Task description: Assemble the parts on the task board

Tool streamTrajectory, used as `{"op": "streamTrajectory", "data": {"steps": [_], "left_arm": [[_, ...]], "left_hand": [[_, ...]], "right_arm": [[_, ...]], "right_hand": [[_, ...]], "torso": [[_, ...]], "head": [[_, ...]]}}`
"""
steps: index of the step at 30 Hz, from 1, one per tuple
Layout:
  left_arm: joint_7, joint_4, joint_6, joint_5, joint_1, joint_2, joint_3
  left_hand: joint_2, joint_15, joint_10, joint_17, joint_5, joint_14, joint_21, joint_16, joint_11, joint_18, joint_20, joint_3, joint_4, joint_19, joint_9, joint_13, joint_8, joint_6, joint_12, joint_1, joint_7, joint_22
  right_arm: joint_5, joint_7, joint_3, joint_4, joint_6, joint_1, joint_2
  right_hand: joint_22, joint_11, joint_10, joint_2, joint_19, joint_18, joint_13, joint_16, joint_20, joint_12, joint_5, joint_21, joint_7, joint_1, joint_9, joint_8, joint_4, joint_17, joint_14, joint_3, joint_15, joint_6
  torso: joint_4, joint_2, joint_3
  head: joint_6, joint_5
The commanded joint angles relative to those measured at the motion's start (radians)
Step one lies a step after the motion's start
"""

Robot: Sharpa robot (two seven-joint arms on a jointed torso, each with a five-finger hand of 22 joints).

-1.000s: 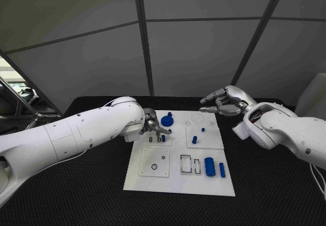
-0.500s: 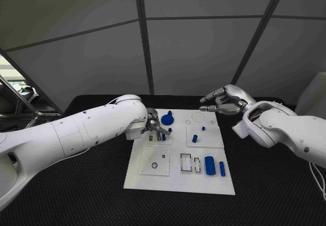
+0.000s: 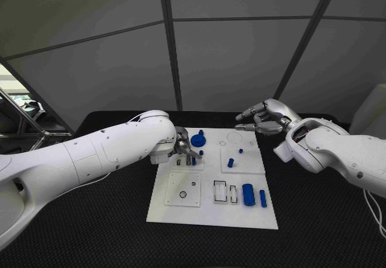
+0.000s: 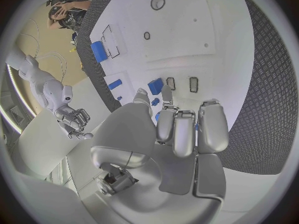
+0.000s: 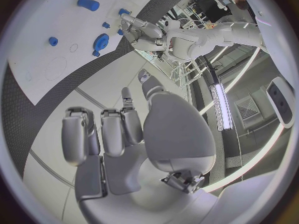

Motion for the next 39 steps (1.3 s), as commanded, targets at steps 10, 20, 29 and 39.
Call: {"op": "streamTrajectory", "data": {"steps": [10, 20, 29, 39], "left_arm": [[0.014, -0.007, 0.027, -0.007, 0.004, 0.014, 0.001], [0.020, -0.009, 0.036, -0.007, 0.005, 0.014, 0.001], [0.029, 0.000, 0.027, 0.007, 0.005, 0.006, 0.001], [0.059, 0.045, -0.039, 0.026, 0.005, -0.031, 0.001]], "left_hand": [[0.021, -0.011, 0.010, 0.184, 0.055, 0.083, 0.007, 0.004, -0.004, -0.057, 0.000, 0.018, -0.031, 0.007, 0.030, 0.117, -0.021, 0.000, -0.013, 0.062, -0.011, 0.011], [0.037, -0.014, 0.011, 0.189, 0.104, 0.085, 0.011, 0.008, -0.008, -0.058, -0.004, 0.046, -0.073, 0.009, 0.048, 0.122, -0.041, 0.001, -0.019, 0.119, -0.016, 0.022], [0.033, -0.017, 0.010, 0.196, 0.351, 0.087, 0.016, 0.011, -0.009, -0.060, -0.008, 0.139, -0.145, 0.013, 0.064, 0.125, -0.075, -0.013, -0.031, 0.209, -0.013, 0.037], [-0.121, -0.004, 0.022, 0.200, 0.271, 0.088, 0.021, 0.012, -0.001, -0.062, -0.001, 0.621, -0.210, 0.016, 0.145, 0.136, -0.098, 0.010, -0.048, 0.055, 0.003, 0.060]], "right_arm": [[-0.007, -0.006, 0.001, -0.008, 0.018, 0.002, 0.008], [-0.008, -0.009, 0.001, -0.013, 0.023, 0.002, 0.011], [-0.009, -0.008, 0.001, -0.021, 0.026, 0.002, 0.016], [-0.009, -0.005, 0.001, -0.030, 0.026, 0.002, 0.018]], "right_hand": [[0.063, 0.000, -0.005, 0.016, 0.007, 0.013, 0.037, -0.007, -0.004, -0.004, 0.013, -0.005, 0.001, 0.004, 0.002, -0.009, -0.014, -0.001, 0.045, 0.003, -0.007, 0.008], [0.057, 0.000, -0.005, 0.018, 0.004, 0.014, 0.036, -0.009, -0.005, -0.005, 0.019, -0.008, 0.000, 0.004, 0.003, -0.009, -0.017, -0.003, 0.045, 0.004, -0.007, 0.010], [0.056, 0.000, -0.004, 0.019, 0.004, 0.014, 0.036, -0.009, -0.005, -0.005, 0.028, -0.009, 0.000, 0.002, 0.003, -0.010, -0.020, -0.003, 0.045, 0.006, -0.008, 0.013], [0.056, 0.000, -0.005, 0.019, 0.004, 0.014, 0.035, -0.010, -0.005, -0.006, 0.033, -0.010, 0.000, 0.000, 0.004, -0.010, -0.021, -0.004, 0.045, 0.006, -0.008, 0.014]], "torso": [[-0.0007, 0.000, -0.0003], [0.0012, 0.000, -0.0003], [0.0013, -0.002, -0.0006], [0.0024, -0.001, 0.0000]], "head": [[-0.006, 0.002], [-0.013, 0.003], [-0.019, 0.005], [-0.019, 0.005]]}}
